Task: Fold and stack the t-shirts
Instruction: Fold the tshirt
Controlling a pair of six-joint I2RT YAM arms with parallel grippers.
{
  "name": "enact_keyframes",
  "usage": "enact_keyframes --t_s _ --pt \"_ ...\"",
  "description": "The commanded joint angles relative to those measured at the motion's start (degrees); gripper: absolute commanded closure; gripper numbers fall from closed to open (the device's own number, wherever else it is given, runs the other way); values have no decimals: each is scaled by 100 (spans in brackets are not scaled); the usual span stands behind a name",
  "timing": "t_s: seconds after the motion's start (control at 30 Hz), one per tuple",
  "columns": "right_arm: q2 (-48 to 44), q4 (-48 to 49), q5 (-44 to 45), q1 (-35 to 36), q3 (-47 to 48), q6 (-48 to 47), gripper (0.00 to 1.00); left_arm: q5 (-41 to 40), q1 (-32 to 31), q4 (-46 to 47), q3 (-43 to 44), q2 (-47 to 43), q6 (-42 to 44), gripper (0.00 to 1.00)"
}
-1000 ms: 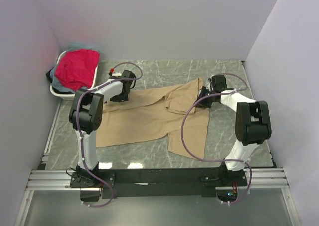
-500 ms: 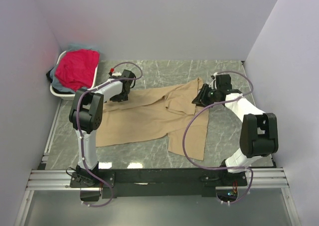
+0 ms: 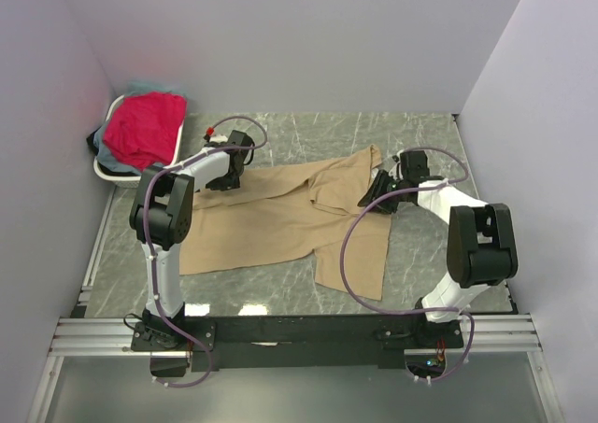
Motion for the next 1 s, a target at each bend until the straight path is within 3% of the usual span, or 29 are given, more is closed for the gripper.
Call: enact_keyframes --t_s 0.0,0.4,0.5,0.53,0.63,0.97 --pt "119 272 39 -24 -56 55 58 309 88 -99 -116 231 52 1" --pt "497 482 -84 -32 23 47 59 265 88 -143 -108 231 43 1" --pt "532 552 -197 -24 49 47 69 248 88 -152 -99 240 34 1" --pt "532 614 -233 -24 49 47 80 248 88 -152 -90 257 34 1" --pt "462 719 -487 -24 67 55 100 239 88 -161 -73 266 34 0" --pt "-916 272 -488 -24 40 64 100 212 88 -187 -46 310 35 1"
